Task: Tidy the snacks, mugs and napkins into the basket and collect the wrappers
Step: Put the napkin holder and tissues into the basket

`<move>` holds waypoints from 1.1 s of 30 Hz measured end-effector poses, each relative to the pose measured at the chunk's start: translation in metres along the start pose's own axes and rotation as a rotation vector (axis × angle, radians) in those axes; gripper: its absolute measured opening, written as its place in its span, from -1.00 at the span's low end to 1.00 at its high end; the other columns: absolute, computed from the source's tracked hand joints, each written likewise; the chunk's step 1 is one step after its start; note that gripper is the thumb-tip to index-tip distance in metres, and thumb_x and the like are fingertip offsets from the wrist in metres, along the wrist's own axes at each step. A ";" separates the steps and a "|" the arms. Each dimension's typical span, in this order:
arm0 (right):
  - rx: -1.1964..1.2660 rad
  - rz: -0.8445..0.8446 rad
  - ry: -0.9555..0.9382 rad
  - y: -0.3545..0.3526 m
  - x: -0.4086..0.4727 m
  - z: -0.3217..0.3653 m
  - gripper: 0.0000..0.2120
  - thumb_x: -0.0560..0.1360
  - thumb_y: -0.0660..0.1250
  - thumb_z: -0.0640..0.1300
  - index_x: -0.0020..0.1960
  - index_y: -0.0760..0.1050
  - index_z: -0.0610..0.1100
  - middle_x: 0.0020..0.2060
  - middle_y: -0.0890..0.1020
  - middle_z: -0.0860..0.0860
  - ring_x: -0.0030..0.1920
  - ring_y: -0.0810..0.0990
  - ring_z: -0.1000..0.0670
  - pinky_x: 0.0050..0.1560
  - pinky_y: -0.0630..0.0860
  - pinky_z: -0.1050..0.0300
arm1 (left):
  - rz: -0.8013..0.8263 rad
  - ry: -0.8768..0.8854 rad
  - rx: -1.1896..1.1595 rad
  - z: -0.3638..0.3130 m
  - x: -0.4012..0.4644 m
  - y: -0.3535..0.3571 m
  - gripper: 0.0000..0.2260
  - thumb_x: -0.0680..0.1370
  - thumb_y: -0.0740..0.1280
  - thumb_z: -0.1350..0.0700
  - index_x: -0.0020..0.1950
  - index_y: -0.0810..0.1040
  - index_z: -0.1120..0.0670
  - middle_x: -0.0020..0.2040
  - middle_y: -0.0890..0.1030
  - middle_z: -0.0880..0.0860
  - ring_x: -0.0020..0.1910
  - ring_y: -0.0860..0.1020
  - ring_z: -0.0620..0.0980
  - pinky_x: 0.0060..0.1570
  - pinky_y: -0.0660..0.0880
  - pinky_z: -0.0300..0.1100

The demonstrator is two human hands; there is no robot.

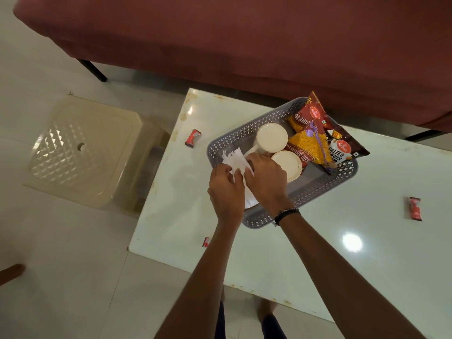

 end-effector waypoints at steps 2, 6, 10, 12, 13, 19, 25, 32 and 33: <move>-0.012 0.009 -0.018 0.002 0.000 0.001 -0.74 0.54 0.25 -0.12 0.22 0.44 -0.13 0.05 0.65 -0.10 0.05 0.61 -0.13 -0.06 0.56 0.01 | -0.015 0.008 -0.002 0.000 -0.001 0.000 -0.93 0.51 0.31 0.16 -0.09 0.52 0.16 -0.15 0.61 0.05 -0.25 0.49 -0.07 -0.30 0.32 -0.33; 0.008 0.011 -0.052 0.008 -0.001 0.001 -0.75 0.55 0.25 -0.12 0.20 0.43 -0.16 0.09 0.60 -0.12 0.03 0.61 -0.13 -0.04 0.56 0.03 | -0.029 -0.027 -0.026 0.003 0.000 0.002 -0.98 0.49 0.31 0.21 -0.13 0.52 0.16 -0.20 0.64 0.06 -0.26 0.56 -0.04 -0.30 0.38 -0.36; 0.004 -0.001 -0.091 0.013 -0.001 -0.004 -0.77 0.51 0.32 -0.19 0.15 0.49 -0.17 0.07 0.61 -0.11 0.03 0.61 -0.12 -0.09 0.57 0.04 | -0.008 -0.047 -0.033 0.006 0.000 0.006 -0.96 0.48 0.36 0.21 -0.13 0.53 0.17 -0.18 0.65 0.08 -0.23 0.59 -0.01 -0.26 0.44 -0.34; 0.011 -0.022 -0.120 0.017 -0.001 -0.006 -0.75 0.47 0.38 -0.19 0.14 0.52 -0.18 0.02 0.64 -0.12 0.01 0.62 -0.12 -0.11 0.59 0.03 | 0.005 -0.055 -0.032 0.008 -0.001 0.008 -0.95 0.48 0.36 0.19 -0.13 0.53 0.17 -0.16 0.65 0.09 -0.20 0.60 0.01 -0.21 0.48 -0.27; 0.010 -0.027 -0.133 0.018 -0.001 -0.007 -0.74 0.46 0.39 -0.19 0.14 0.53 -0.18 0.00 0.65 -0.13 0.00 0.63 -0.13 -0.12 0.60 0.02 | 0.010 -0.057 -0.026 0.009 -0.002 0.008 -0.95 0.47 0.36 0.20 -0.14 0.53 0.17 -0.17 0.65 0.09 -0.21 0.59 0.02 -0.20 0.48 -0.24; 0.012 -0.052 -0.233 0.019 0.000 -0.014 -0.81 0.48 0.36 -0.21 0.07 0.58 -0.22 -0.12 0.66 -0.17 -0.15 0.65 -0.17 -0.24 0.60 0.03 | 0.040 -0.021 -0.056 0.013 -0.007 0.003 -0.93 0.46 0.37 0.19 -0.15 0.54 0.19 -0.16 0.65 0.11 -0.20 0.58 0.04 -0.15 0.49 -0.18; 0.096 -0.338 -0.179 -0.055 -0.003 -0.053 -0.81 0.57 0.23 -0.12 0.05 0.57 -0.17 -0.04 0.67 -0.11 -0.06 0.63 -0.07 -0.15 0.59 0.09 | -0.069 -0.054 -0.157 0.013 -0.012 -0.011 -0.90 0.49 0.30 0.25 -0.01 0.49 0.13 -0.06 0.57 0.02 -0.09 0.55 0.03 -0.14 0.52 -0.18; 0.262 -0.127 0.403 -0.130 0.067 -0.174 -0.71 0.54 0.16 -0.23 0.11 0.54 -0.38 0.12 0.59 -0.31 0.15 0.54 -0.28 0.15 0.43 -0.07 | 0.057 -0.582 -0.209 0.018 -0.003 -0.009 -0.65 0.50 0.31 0.21 0.25 0.40 0.28 0.21 0.48 0.22 0.22 0.46 0.21 0.25 0.40 0.04; 0.281 0.002 0.460 -0.126 0.078 -0.188 -0.71 0.56 0.14 -0.27 0.15 0.51 -0.41 0.18 0.55 -0.33 0.21 0.50 -0.31 0.20 0.41 -0.09 | 0.117 -0.656 -0.231 0.017 -0.002 -0.006 -0.67 0.51 0.29 0.17 0.23 0.42 0.29 0.19 0.51 0.21 0.21 0.47 0.19 0.23 0.41 -0.01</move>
Point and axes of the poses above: each hand's wrist, its own x-axis towards the middle knuckle, its own y-axis out of the palm, z = x × y, the point moved 2 cm from there along x, towards the middle knuckle
